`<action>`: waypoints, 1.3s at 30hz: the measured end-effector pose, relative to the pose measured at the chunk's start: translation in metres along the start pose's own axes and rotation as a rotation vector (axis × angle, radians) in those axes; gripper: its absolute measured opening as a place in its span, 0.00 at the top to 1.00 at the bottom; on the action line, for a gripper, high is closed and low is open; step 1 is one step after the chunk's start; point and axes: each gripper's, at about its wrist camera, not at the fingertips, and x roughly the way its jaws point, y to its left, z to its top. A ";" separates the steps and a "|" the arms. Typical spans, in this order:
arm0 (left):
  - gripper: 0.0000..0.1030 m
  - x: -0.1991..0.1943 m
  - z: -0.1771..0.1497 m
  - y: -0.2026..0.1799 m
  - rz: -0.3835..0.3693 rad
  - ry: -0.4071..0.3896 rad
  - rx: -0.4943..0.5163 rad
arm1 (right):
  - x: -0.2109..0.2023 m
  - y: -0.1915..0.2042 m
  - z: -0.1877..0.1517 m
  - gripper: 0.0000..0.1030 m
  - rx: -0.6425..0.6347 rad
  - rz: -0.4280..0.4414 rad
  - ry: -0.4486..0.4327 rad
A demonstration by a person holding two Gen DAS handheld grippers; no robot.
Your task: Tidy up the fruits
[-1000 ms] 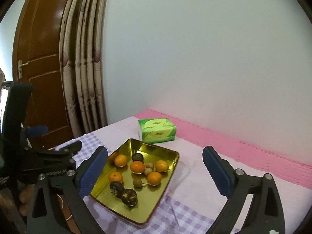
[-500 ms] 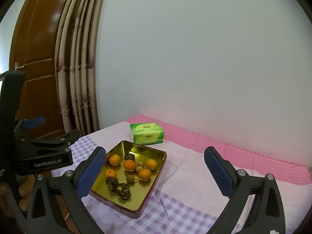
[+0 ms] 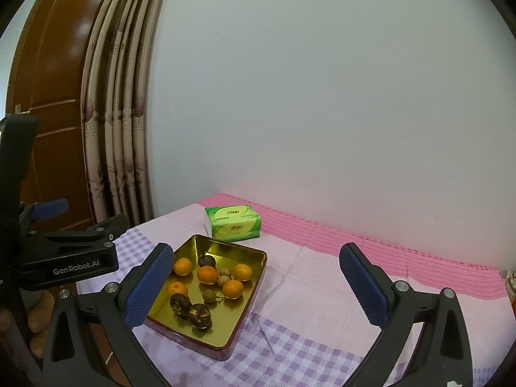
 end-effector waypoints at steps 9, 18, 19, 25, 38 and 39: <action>0.00 0.002 -0.002 0.001 -0.008 0.008 -0.002 | 0.000 -0.001 0.000 0.01 -0.001 -0.005 0.004; 0.00 0.003 -0.003 0.001 -0.010 0.017 -0.005 | 0.000 0.000 -0.002 0.01 -0.005 -0.010 0.012; 0.00 0.004 -0.003 0.001 -0.011 0.019 -0.004 | 0.000 0.000 -0.003 0.01 -0.006 -0.010 0.013; 0.00 0.004 -0.004 0.002 -0.015 0.020 -0.003 | 0.000 0.000 -0.003 0.01 -0.007 -0.011 0.013; 0.00 0.005 -0.005 0.003 -0.011 0.023 -0.003 | 0.002 0.000 -0.005 0.01 -0.014 -0.007 0.020; 0.00 0.005 -0.005 0.003 -0.010 0.023 -0.002 | 0.002 0.000 -0.006 0.01 -0.014 -0.008 0.021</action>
